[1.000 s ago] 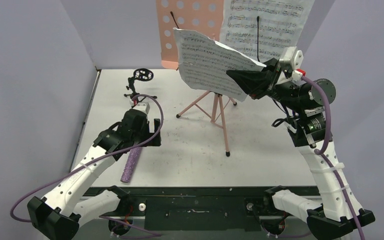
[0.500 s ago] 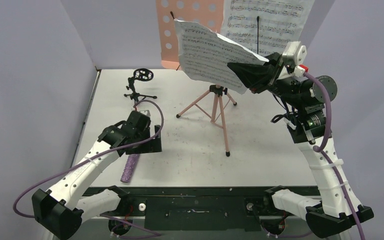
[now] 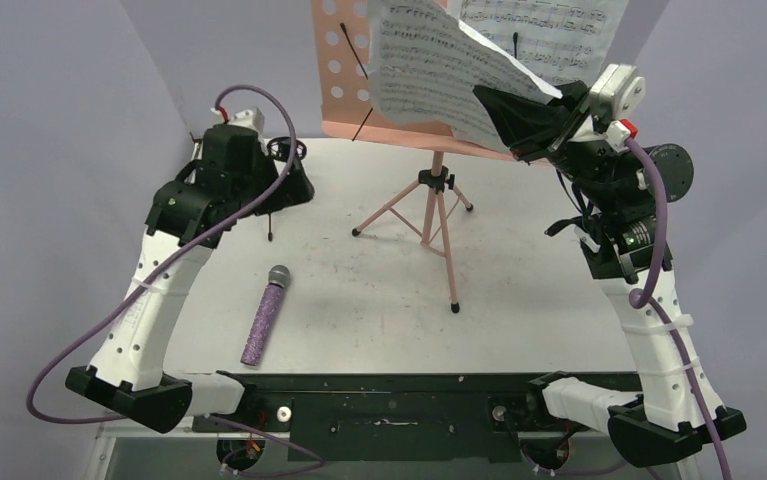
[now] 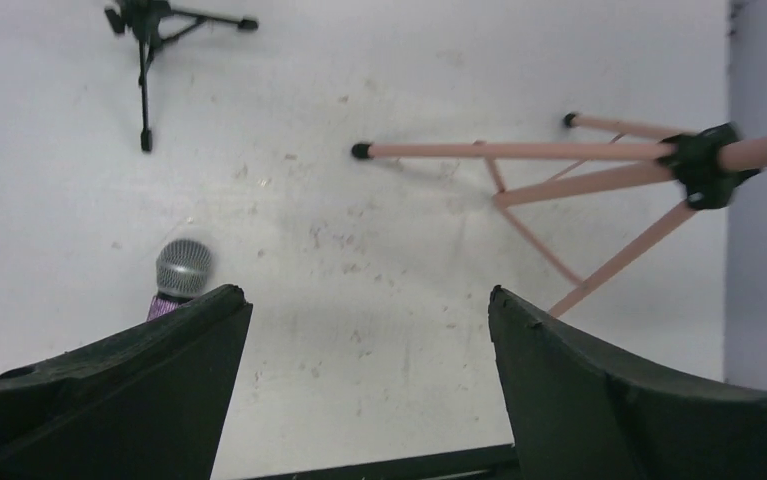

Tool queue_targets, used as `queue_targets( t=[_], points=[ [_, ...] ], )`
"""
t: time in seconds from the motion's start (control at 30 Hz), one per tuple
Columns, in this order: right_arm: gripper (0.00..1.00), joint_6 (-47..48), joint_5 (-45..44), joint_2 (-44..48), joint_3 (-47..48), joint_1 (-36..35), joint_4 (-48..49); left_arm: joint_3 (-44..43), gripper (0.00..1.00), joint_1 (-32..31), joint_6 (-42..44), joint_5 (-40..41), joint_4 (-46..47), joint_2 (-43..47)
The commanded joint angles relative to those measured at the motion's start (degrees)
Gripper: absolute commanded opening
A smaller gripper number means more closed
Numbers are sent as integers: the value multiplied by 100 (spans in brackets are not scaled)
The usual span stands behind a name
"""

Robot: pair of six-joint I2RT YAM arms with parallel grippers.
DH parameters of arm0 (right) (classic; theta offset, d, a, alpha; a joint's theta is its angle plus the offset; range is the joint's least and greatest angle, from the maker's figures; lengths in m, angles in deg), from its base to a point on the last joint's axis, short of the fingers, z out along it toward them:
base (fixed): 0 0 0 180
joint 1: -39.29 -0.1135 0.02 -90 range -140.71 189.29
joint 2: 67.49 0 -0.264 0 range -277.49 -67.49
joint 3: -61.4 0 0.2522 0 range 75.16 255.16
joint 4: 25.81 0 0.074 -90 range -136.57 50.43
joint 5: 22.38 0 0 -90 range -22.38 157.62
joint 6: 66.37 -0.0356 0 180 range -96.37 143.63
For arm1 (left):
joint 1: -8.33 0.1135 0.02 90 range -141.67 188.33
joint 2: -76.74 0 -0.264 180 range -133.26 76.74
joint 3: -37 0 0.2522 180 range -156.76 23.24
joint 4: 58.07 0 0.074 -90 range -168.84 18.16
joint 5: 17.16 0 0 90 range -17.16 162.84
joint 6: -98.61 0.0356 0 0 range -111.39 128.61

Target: Set up the instrument practice props

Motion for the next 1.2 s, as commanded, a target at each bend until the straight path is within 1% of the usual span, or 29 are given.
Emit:
queue_targets(
  t=[0.0,0.07,0.13,0.23,0.37,0.57,0.67,0.7,0.8,0.9,1.07,1.17],
  points=[
    [5,82,-456,-9,248,-20,362,-1470,87,207,92,-369,161,-131],
    [5,-129,-588,-21,245,-18,459,-1821,85,221,77,-560,424,-148],
    [5,-277,-781,-23,273,-18,472,-1924,82,219,40,-806,877,-68],
    [5,-523,-1136,-35,363,-19,342,-1797,79,221,-118,-1167,1729,134],
    [5,-860,-1728,-162,811,-24,-251,-1446,76,221,-383,-1638,2945,320],
    [5,-924,-2222,-199,1151,-22,-698,-1461,71,221,-987,-2222,3940,27],
    [5,-1114,-2427,-302,1440,-21,-1004,-1444,67,213,-1392,-2424,4375,-126],
    [5,-1161,-2416,-356,1538,-17,-1243,-1438,67,206,-1514,-2527,4578,-186],
    [5,-1335,-2345,-517,1852,-16,-1561,-1520,64,191,-1849,-2671,4740,-391],
    [5,-1439,-2235,-638,1998,-23,-1712,-1679,62,113,-1891,-2704,4647,-581],
    [5,-1358,-2155,-640,1915,-17,-1792,-1699,58,10,-1930,-2394,4313,-712],
    [5,-1216,-2144,-608,1850,-20,-1812,-1702,56,-102,-1872,-2066,4079,-754]
  ],
)
